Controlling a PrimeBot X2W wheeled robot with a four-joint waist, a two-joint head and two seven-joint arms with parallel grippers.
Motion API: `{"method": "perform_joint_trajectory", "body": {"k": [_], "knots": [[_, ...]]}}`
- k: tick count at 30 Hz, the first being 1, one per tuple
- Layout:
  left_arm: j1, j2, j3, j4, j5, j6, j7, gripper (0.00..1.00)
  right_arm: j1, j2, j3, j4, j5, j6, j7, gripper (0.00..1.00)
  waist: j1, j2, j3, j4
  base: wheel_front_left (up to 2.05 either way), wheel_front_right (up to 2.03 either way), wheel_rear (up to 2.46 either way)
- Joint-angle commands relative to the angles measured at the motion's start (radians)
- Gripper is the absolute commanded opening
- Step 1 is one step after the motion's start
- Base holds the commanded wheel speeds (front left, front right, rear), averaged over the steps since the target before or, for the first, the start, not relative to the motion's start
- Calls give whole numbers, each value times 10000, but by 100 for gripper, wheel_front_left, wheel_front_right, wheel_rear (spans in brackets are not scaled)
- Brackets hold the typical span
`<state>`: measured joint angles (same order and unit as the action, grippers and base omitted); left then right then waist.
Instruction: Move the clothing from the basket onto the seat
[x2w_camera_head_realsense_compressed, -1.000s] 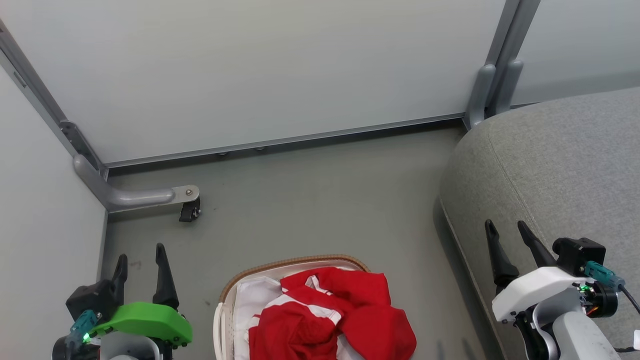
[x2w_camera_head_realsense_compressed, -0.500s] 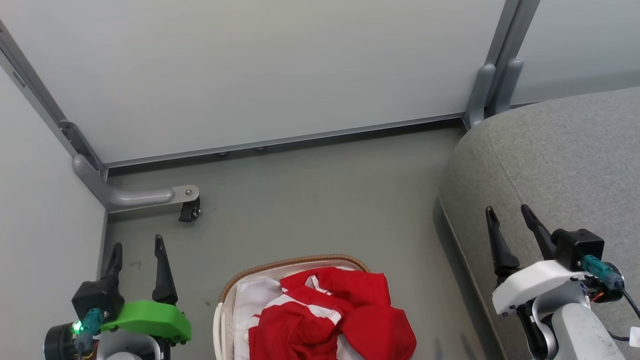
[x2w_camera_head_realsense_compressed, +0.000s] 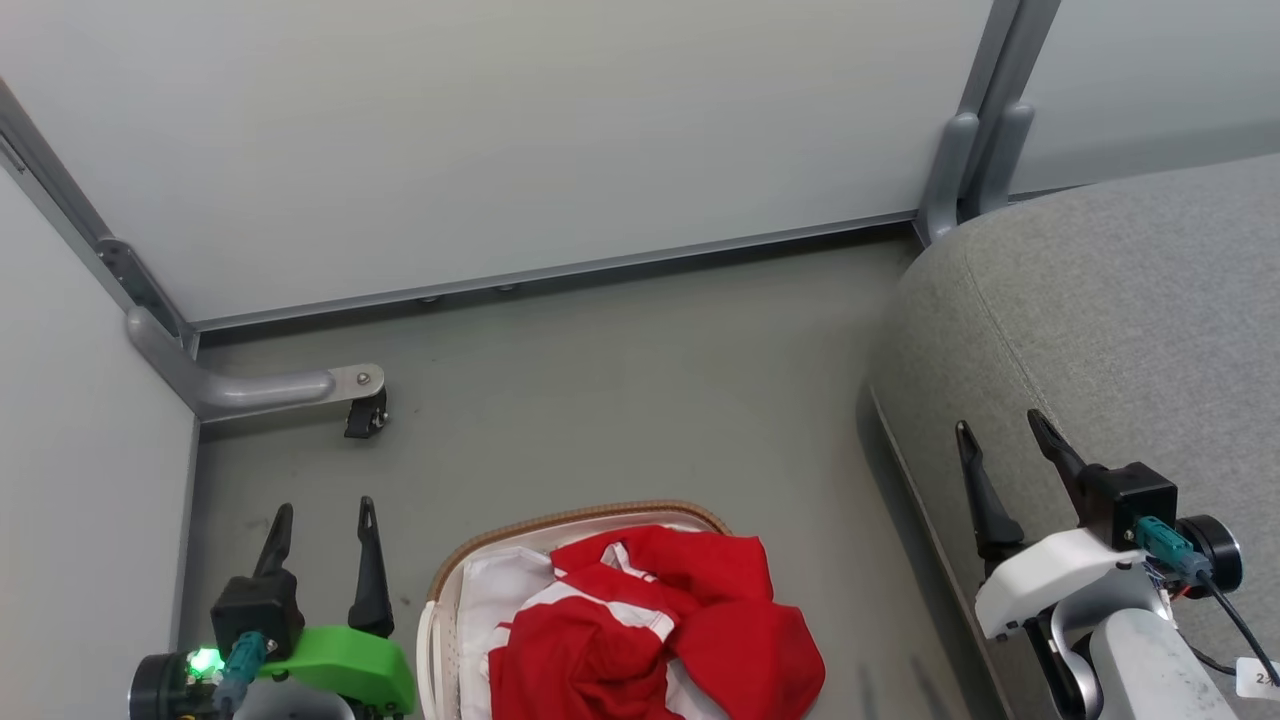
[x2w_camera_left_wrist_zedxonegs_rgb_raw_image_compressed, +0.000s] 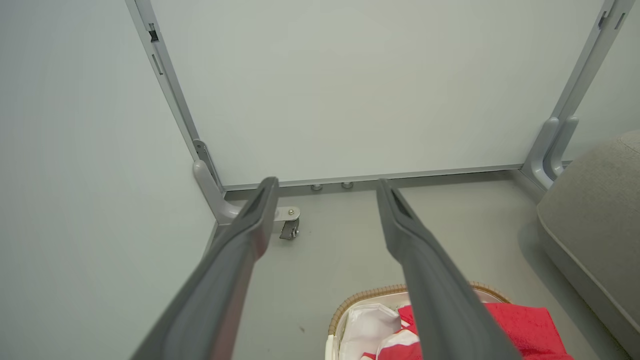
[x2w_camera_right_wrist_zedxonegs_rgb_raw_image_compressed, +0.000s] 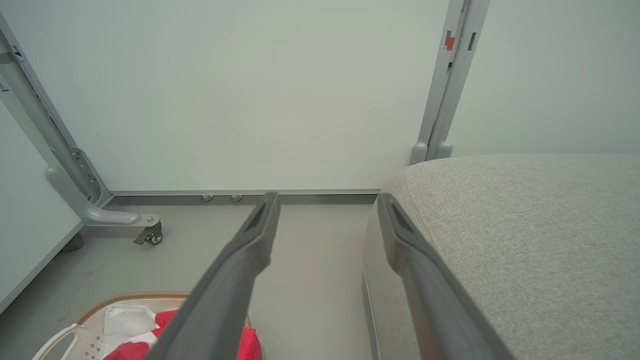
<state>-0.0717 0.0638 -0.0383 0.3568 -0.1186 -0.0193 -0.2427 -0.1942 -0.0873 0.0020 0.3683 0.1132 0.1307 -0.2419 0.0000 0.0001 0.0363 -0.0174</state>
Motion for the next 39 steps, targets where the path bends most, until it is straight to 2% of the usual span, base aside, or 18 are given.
{"method": "perform_joint_trajectory", "body": {"k": [1,6,11,22,32,39], "knots": [[-56,-22,-70,105,139,-80,-68,100,-186,-68,34,-63,-243,-1,-88,100,0,-1,247,-113,0,0,0],[-642,-88,-430,556,347,-223,-158,100,-553,-117,151,-272,-507,-1,-169,100,0,-1,1096,-386,0,0,0],[-1592,-113,-1007,1184,590,-368,-247,100,-1208,-126,330,-667,-749,-3,-243,100,0,-1,2485,-823,0,0,0],[-4010,-95,-2108,3429,429,-694,-221,100,-2527,106,873,-1610,-347,-4,-246,100,0,-1,5339,-1816,0,0,0],[-5461,37,-2703,6196,762,-861,-221,100,-3183,299,1445,-2210,-153,-4,-246,100,0,-1,6860,-2372,0,0,0],[-6145,102,-2771,7723,711,-876,-223,100,-3399,345,1645,-2286,-116,-4,-246,100,0,-1,7573,-2481,0,0,0]]}}
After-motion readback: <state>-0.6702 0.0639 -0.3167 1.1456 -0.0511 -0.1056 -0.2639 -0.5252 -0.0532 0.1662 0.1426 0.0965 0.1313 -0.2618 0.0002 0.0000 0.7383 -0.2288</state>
